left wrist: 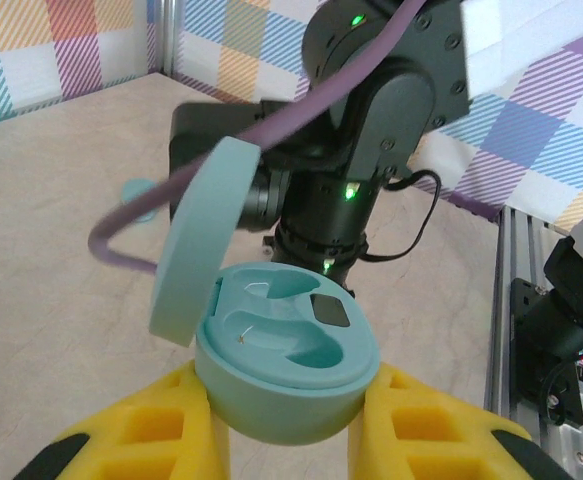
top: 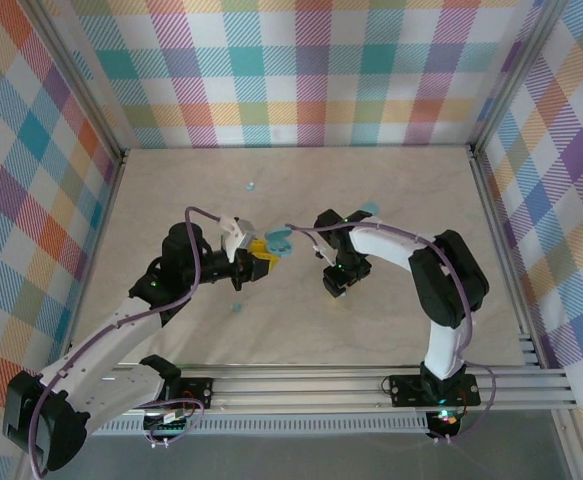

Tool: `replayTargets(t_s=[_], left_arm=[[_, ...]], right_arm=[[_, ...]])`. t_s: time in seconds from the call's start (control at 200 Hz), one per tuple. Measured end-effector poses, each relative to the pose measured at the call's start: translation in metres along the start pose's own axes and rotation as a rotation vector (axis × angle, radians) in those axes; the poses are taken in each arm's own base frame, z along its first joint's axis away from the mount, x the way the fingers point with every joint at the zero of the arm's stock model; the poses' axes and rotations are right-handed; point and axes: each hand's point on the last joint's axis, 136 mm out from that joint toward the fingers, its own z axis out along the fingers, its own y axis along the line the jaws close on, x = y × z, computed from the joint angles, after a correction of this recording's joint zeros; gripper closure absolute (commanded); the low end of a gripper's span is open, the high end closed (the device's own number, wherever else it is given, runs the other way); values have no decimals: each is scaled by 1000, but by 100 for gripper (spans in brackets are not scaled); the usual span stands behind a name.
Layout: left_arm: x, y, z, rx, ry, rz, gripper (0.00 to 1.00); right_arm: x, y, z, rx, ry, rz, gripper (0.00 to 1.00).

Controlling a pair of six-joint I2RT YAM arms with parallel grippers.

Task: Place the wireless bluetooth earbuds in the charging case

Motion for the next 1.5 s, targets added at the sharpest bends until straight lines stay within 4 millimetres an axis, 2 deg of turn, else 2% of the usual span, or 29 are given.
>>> replayTargets(t_s=[0.115,0.235,0.38,0.535,0.72,0.88,1.045,1.28,1.5], left_arm=[[-2,-2,-2,0,-7,6,87],[-4,-4,-5,1,-14,11,87],[-5,-4,-5,2,-17,14,87],[-4,-4,-5,1,-17,15,87],[-3,-4,-5,4,-13,14,87],[-1,-4,-5,4,-4,15,87],[0,-4,-5,4,-2,17,87],[0,-4,-5,4,-1,20,87],[1,-4,-4,4,1,22,87]], right_arm=[[-3,0,-25,-71,-105,147,44],[8,-4,-41,-139,-169,308,51],[18,0,-32,-241,-155,515,66],[35,22,-12,-324,-102,656,63],[32,25,-11,-329,-112,665,66],[28,25,-13,-360,-119,688,77],[19,38,-13,-409,-132,690,82],[20,43,9,-401,-67,704,83],[23,35,21,-351,-49,717,84]])
